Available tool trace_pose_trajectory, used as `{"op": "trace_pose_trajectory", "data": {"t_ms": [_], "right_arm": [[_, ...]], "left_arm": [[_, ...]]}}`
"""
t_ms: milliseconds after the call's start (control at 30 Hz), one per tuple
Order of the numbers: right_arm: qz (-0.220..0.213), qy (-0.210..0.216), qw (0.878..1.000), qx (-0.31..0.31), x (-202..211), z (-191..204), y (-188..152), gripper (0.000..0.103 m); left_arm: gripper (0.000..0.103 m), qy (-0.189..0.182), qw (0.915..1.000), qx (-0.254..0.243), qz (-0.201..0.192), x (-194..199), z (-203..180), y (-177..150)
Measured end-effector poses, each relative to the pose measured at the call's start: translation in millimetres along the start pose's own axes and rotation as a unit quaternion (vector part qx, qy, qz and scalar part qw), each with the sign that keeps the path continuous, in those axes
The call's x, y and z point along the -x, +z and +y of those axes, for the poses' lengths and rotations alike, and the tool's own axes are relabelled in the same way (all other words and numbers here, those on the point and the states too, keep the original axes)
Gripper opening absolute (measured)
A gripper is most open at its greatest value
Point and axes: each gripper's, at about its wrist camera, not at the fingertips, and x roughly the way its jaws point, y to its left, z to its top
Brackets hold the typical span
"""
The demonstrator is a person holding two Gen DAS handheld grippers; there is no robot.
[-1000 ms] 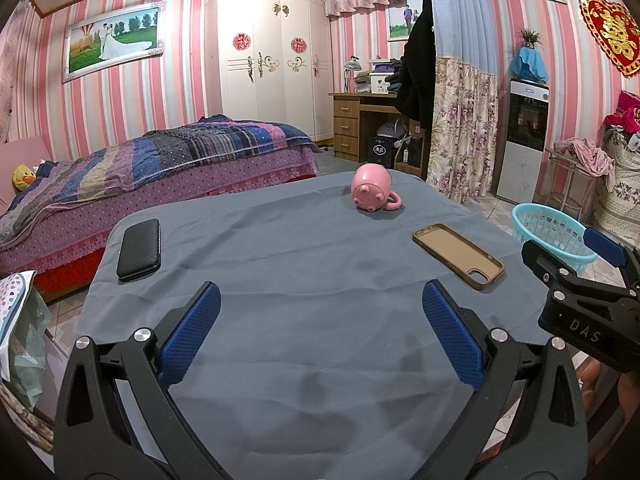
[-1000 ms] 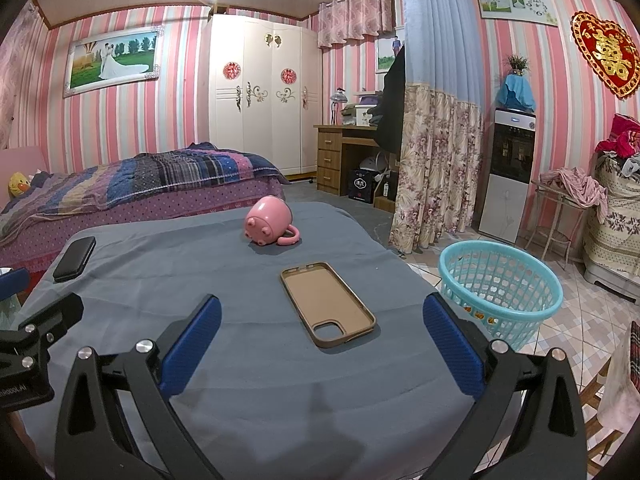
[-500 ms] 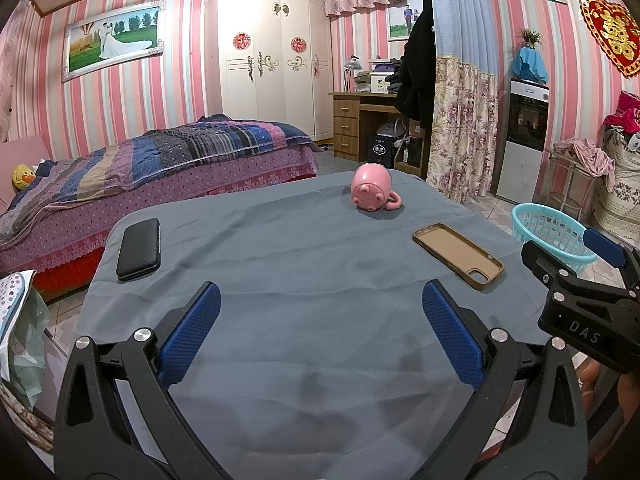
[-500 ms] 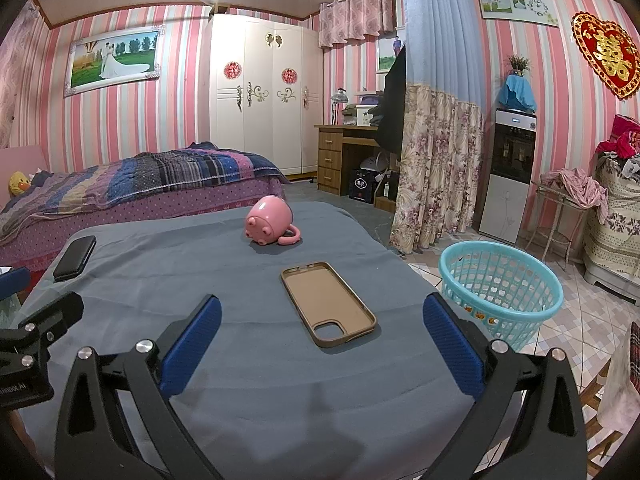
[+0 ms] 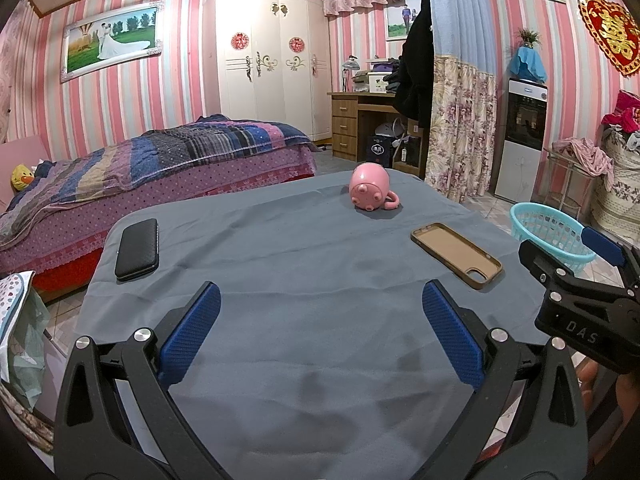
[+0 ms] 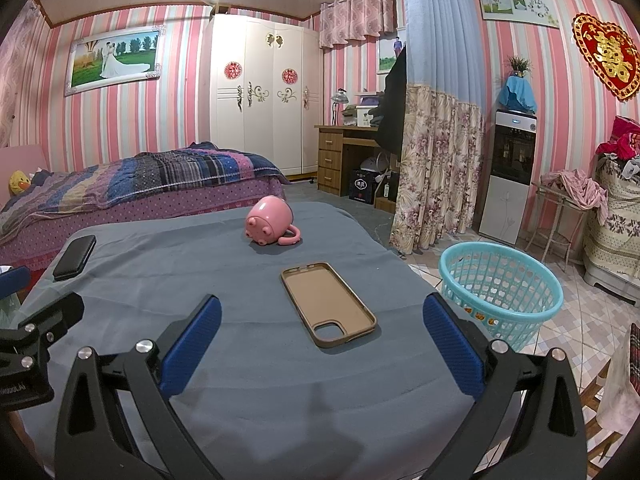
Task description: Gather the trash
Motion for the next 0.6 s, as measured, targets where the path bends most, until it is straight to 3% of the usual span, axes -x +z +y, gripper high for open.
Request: {"op": "trace_pose_trajectory", "data": {"t_ms": [600], "right_arm": [[-0.001,0.001,1.0,0.0,1.5,-1.8,3.9,0.099]], "left_arm": [[0.098,0.001,1.0,-0.008,-0.002,5.2,-5.5,0.2]]}}
